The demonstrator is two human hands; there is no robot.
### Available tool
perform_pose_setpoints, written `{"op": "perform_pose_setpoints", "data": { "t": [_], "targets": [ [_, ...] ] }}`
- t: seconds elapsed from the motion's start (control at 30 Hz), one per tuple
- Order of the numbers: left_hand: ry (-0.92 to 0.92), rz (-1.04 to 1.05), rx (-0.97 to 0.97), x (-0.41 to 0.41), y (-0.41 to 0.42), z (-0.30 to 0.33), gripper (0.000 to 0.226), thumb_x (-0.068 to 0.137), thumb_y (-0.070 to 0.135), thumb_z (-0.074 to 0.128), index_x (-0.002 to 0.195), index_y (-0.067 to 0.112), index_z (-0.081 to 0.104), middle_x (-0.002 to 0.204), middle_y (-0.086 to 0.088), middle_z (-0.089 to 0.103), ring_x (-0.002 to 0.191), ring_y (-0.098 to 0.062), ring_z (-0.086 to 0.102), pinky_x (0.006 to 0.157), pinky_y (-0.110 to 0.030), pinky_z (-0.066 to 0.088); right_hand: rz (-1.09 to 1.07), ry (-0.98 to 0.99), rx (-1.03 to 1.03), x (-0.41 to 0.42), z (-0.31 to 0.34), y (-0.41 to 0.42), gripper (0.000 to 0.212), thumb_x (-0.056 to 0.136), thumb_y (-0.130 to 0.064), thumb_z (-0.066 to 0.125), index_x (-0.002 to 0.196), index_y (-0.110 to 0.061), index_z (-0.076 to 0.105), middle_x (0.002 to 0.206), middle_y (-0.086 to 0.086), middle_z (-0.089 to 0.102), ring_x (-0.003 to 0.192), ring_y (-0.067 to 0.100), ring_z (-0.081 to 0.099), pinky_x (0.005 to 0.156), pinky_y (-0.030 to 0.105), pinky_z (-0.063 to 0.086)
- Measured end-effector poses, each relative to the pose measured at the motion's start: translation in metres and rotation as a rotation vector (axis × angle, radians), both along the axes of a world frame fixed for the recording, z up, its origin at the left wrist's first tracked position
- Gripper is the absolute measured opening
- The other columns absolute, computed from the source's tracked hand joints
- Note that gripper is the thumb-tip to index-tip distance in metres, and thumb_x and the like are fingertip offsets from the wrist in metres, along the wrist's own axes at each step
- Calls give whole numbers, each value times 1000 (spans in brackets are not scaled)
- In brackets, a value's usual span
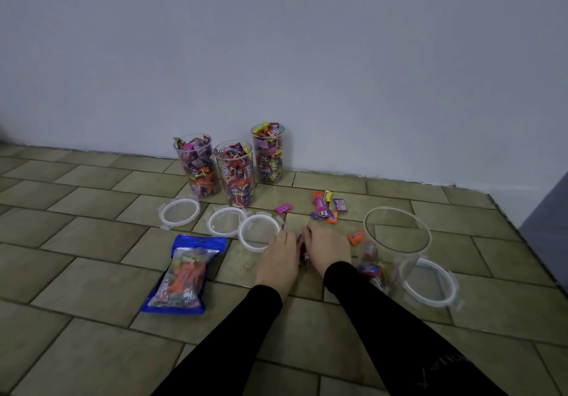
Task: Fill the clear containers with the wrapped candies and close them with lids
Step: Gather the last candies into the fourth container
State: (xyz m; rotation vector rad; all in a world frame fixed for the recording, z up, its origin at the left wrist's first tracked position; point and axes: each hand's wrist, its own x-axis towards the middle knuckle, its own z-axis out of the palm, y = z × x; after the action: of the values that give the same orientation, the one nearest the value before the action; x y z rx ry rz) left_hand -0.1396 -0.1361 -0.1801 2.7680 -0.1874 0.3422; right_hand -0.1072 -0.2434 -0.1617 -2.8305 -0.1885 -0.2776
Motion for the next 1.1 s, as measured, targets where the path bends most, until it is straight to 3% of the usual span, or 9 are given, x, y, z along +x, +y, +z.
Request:
{"op": "perform_pose_setpoints", "data": {
  "t": [0.2, 0.43, 0.57, 0.7, 0.87, 0.97, 1.1],
  "targets": [
    [32, -20, -143, 6, 4, 13, 11, 99, 10, 41, 103, 8, 50, 106, -8, 52, 97, -23, 51, 80, -31, 41, -18, -41, 198, -8, 21, 8, 39, 102, -41, 32, 99, -15, 61, 94, 6, 68, 89, 27, 63, 65, 33, 38],
    [17, 97, -602, 8, 5, 52, 6, 97, 13, 46, 96, 17, 50, 90, 3, 54, 76, -10, 52, 57, -17, 37, 31, -207, 509, -24, 72, 23, 40, 101, -41, 38, 80, -13, 59, 73, 7, 63, 67, 24, 55, 55, 32, 34],
    [-79, 73, -773, 7, -2, 67, 6, 94, 14, 51, 94, 16, 57, 84, 2, 61, 80, -20, 59, 68, -37, 48, 100, -277, 556, -27, 102, 24, 40, 100, -42, 38, 71, -15, 47, 62, 3, 52, 58, 21, 45, 53, 32, 24],
    [-143, 69, -805, 4, -13, 84, 7, 94, 10, 51, 93, 14, 56, 83, 0, 60, 75, -12, 55, 65, -30, 43, 147, -321, 539, -24, 122, 18, 42, 101, -43, 37, 68, -17, 41, 58, -3, 43, 60, 22, 44, 55, 34, 28],
    [-145, 88, -824, 9, -24, 99, 14, 100, 19, 44, 93, 11, 53, 87, -8, 61, 78, -22, 56, 66, -37, 43, 144, -341, 621, -18, 140, 2, 50, 100, -47, 37, 74, -9, 55, 65, 4, 58, 65, 24, 54, 61, 37, 44],
    [-204, 107, -752, 10, -31, 110, 20, 103, 27, 40, 93, 13, 52, 88, -5, 60, 77, -19, 54, 60, -25, 36, 87, -329, 812, -13, 150, -9, 51, 99, -47, 39, 72, -9, 59, 60, 0, 57, 59, 16, 53, 60, 32, 44],
    [-260, 68, -789, 6, -45, 127, 19, 103, 25, 41, 88, 16, 50, 78, 2, 56, 69, -8, 50, 56, -12, 36, -2, -299, 1227, -11, 165, -31, 47, 99, -44, 42, 62, -18, 51, 52, -7, 43, 50, 12, 42, 53, 27, 36]
  ]
}}
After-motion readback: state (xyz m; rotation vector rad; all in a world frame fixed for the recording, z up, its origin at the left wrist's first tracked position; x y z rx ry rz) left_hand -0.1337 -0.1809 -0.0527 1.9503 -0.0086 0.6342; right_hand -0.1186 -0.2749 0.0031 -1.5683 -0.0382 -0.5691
